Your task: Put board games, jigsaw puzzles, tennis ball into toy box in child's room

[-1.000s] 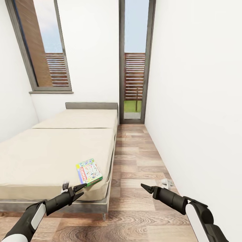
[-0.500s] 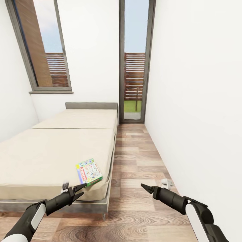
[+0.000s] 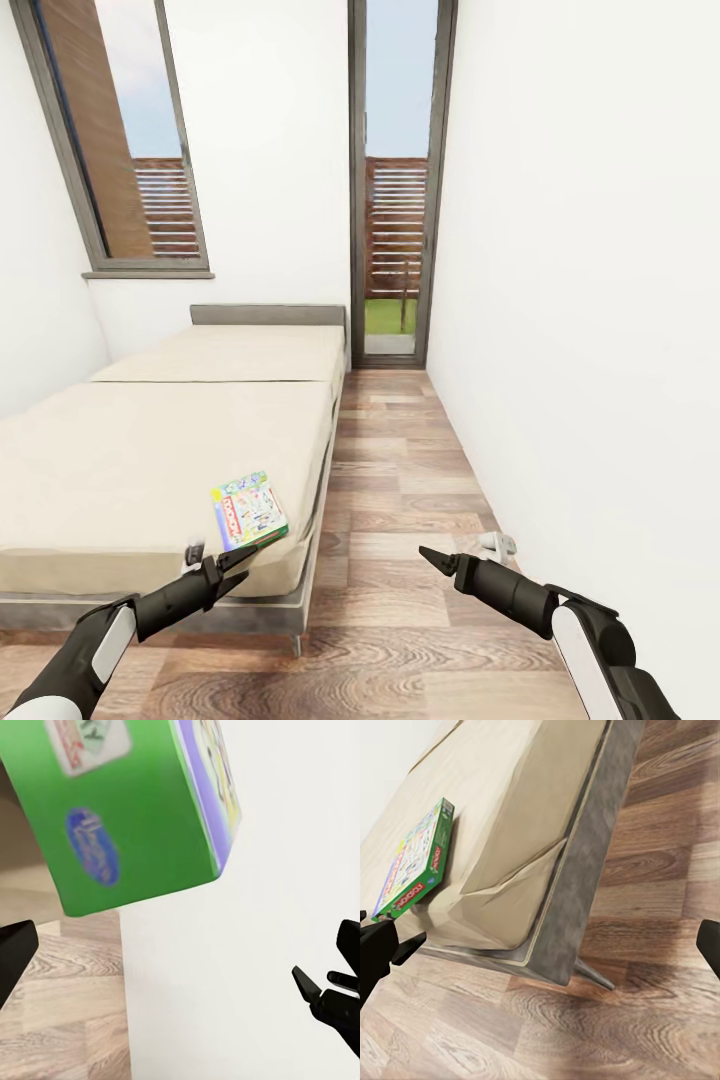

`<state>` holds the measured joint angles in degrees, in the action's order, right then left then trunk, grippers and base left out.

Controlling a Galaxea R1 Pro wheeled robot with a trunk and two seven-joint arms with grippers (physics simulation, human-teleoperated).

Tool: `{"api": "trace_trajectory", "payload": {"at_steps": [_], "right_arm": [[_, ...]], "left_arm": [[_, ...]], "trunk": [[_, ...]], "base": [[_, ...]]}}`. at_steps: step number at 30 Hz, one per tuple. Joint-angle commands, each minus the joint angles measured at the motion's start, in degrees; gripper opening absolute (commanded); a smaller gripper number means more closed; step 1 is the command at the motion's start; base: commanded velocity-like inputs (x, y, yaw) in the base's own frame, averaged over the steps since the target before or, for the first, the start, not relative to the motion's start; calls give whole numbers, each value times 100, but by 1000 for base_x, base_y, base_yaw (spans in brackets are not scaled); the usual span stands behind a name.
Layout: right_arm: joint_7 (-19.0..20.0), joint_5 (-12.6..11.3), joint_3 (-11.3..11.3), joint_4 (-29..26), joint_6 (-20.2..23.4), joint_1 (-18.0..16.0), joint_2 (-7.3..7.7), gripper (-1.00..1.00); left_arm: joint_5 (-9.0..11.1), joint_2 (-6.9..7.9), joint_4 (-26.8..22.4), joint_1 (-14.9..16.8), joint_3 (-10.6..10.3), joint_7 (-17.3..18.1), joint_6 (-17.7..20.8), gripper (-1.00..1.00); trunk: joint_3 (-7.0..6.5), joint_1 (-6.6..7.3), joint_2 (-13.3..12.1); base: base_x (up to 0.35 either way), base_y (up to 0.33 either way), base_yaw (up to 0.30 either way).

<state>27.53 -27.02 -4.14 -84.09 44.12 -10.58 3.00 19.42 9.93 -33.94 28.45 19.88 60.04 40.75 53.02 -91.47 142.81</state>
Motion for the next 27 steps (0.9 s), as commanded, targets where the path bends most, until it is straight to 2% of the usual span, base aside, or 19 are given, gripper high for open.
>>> {"api": "trace_trajectory", "payload": {"at_steps": [1, 22, 27], "right_arm": [[16, -8, -8, -2, 35, -4, -1, 100], [16, -8, -7, -2, 35, -6, -1, 100], [16, -9, -6, -2, 35, -6, -1, 100]], "left_arm": [[18, 0, 1, 3, 6, 8, 39, 100], [23, 0, 1, 3, 15, 15, 30, 100], [25, 1, 1, 3, 16, 16, 30, 100]], "trunk": [[6, 1, 2], [6, 1, 2], [6, 1, 2]], "base": [[0, -15, 0], [0, -2, 0], [78, 120, 0]]}}
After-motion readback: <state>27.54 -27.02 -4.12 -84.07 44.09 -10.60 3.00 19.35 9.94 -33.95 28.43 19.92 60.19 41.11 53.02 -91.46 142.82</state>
